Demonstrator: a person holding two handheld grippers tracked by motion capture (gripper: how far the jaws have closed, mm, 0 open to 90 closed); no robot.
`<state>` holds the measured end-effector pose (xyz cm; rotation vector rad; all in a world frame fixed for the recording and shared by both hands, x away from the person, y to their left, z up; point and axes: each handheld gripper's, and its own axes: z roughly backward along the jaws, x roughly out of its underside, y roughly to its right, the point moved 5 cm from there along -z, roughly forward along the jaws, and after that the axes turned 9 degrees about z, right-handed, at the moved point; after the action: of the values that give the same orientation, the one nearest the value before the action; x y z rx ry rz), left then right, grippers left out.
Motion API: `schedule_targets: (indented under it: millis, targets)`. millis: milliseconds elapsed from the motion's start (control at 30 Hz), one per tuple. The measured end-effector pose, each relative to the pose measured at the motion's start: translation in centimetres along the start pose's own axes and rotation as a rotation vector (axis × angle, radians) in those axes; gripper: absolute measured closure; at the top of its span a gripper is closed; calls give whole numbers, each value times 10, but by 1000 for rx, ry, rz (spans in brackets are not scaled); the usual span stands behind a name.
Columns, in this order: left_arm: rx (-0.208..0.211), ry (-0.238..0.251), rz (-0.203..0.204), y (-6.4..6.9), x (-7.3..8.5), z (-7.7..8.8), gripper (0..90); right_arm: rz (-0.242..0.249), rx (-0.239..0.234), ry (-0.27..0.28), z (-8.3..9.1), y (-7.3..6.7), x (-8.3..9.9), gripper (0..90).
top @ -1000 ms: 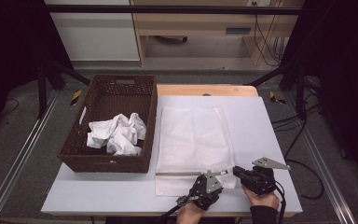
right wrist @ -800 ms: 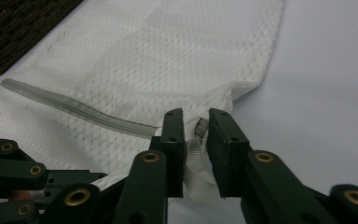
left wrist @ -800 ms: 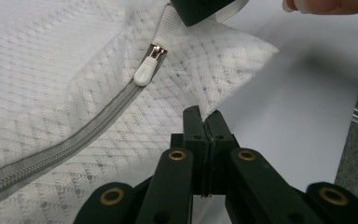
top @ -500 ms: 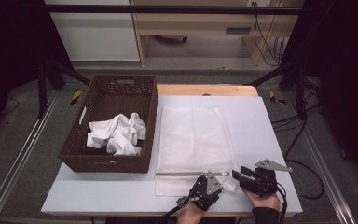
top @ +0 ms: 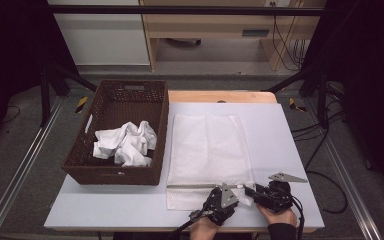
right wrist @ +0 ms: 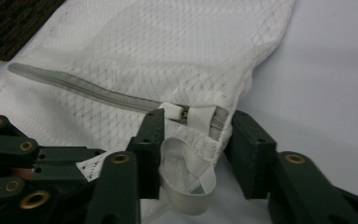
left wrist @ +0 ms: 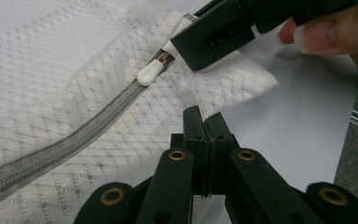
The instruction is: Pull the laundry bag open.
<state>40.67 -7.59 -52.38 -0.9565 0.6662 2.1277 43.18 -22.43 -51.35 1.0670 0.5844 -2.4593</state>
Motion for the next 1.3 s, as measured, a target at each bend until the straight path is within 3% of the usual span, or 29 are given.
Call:
schedule_targets:
  millis: [233, 367, 500, 600, 667, 800, 1033, 1300]
  targets:
    - [2, 2, 0, 0, 0, 0, 881, -14, -31, 11, 2, 1, -6, 815]
    - [15, 0, 1, 0, 0, 1, 859, -8, -34, 8, 4, -1, -8, 835]
    - [62, 7, 1, 1, -1, 4, 771, 6, -27, 34, 10, -3, -12, 839]
    - [79, 22, 28, -1, -1, 16, 698, 23, -33, 53, 13, -4, -14, 839]
    - [79, 27, 35, -2, -2, 25, 635, 23, -38, 62, 15, -4, -15, 840]
    - [47, 87, 41, -8, -14, 42, 586, 46, -36, 89, 20, -8, -19, 841]
    - [-34, 75, 15, -25, -29, 25, 600, 84, -52, 103, 22, -15, -24, 841]
    - [-39, 43, -16, -25, -34, 2, 620, 95, -58, 115, 24, -18, -29, 843]
